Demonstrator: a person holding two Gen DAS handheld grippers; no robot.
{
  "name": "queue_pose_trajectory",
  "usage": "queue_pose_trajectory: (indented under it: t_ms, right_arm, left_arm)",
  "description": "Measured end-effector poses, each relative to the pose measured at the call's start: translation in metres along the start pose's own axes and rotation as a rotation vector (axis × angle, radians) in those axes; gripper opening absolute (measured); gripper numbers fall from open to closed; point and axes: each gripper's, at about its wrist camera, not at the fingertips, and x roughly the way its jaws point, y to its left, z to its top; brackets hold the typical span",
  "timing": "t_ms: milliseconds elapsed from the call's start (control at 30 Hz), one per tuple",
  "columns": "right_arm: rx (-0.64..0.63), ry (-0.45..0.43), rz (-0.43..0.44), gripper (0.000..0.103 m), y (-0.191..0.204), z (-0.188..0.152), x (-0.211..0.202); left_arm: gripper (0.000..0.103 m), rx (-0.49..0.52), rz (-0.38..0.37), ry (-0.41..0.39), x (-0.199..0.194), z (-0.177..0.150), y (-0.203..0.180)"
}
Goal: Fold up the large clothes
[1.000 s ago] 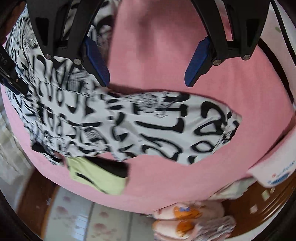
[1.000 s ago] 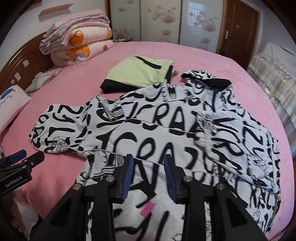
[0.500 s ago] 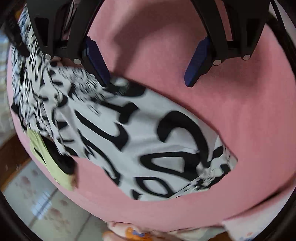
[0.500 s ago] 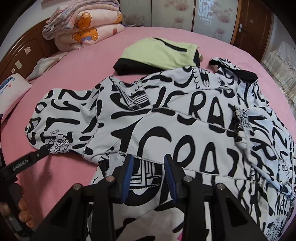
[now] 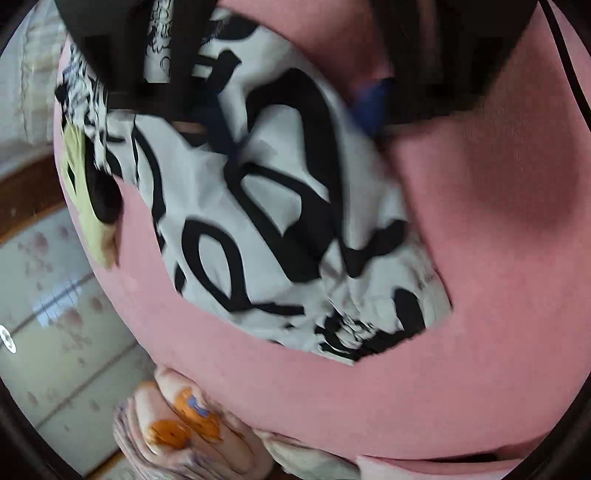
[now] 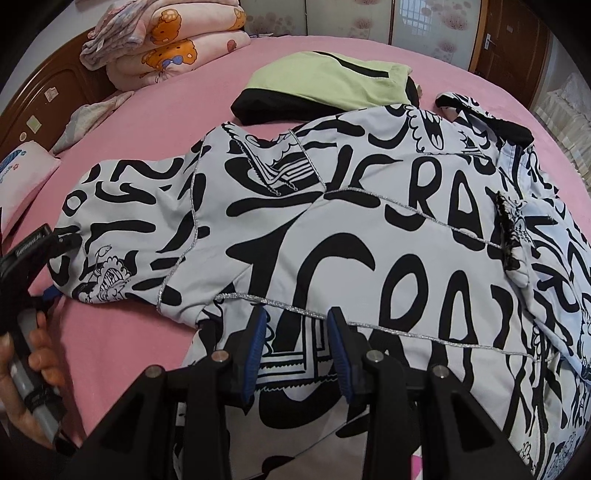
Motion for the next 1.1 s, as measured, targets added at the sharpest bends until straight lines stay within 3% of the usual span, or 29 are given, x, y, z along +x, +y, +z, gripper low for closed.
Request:
queue_pose_trajectory:
  t_ms: [33, 133, 233, 400, 533, 700, 767, 833, 867, 933, 1033, 1100]
  right_arm:
    - [0.004, 0.003, 0.000, 0.034, -0.001, -0.001, 0.000]
    - [0.020, 0.006, 0.002, 0.034, -0.010, -0.005, -0.002]
    - [0.049, 0.000, 0.005, 0.034, -0.025, -0.008, -0.009]
    - [0.123, -0.030, -0.004, 0.034, -0.064, -0.012, -0.025]
    - [0.210, -0.065, -0.022, 0.034, -0.105, -0.018, -0.043]
    - [0.311, -0.091, -0.077, 0.034, -0.165, -0.032, -0.060]
    - [0.349, -0.085, -0.092, 0.034, -0.187, -0.040, -0.062]
    - [0.380, -0.074, -0.105, 0.034, -0.205, -0.048, -0.062]
    - [0.393, -0.068, -0.109, 0.034, -0.212, -0.052, -0.062]
    - [0.414, -0.059, -0.115, 0.034, -0.224, -0.058, -0.061]
    - [0.429, -0.059, -0.106, 0.034, -0.234, -0.063, -0.061]
    - [0.427, -0.065, -0.089, 0.034, -0.235, -0.063, -0.061]
  left_arm:
    - [0.009, -0.012, -0.012, -0.009, 0.000, 0.002, -0.001]
    - [0.004, 0.010, 0.005, -0.076, -0.016, 0.000, -0.016]
    - [0.004, 0.171, 0.016, -0.199, -0.052, -0.013, -0.059]
    - [0.004, 0.470, -0.101, -0.264, -0.099, -0.061, -0.159]
    - [0.004, 0.671, -0.241, -0.212, -0.116, -0.125, -0.233]
    - [0.005, 0.852, -0.279, -0.043, -0.092, -0.211, -0.286]
    - [0.012, 0.909, -0.276, 0.041, -0.074, -0.241, -0.296]
    - [0.025, 0.951, -0.256, 0.129, -0.059, -0.267, -0.292]
    - [0.038, 0.968, -0.245, 0.164, -0.054, -0.278, -0.288]
    - [0.058, 0.989, -0.222, 0.193, -0.049, -0.293, -0.281]
    - [0.076, 0.989, -0.257, 0.209, -0.060, -0.296, -0.271]
    - [0.081, 0.977, -0.287, 0.225, -0.070, -0.285, -0.263]
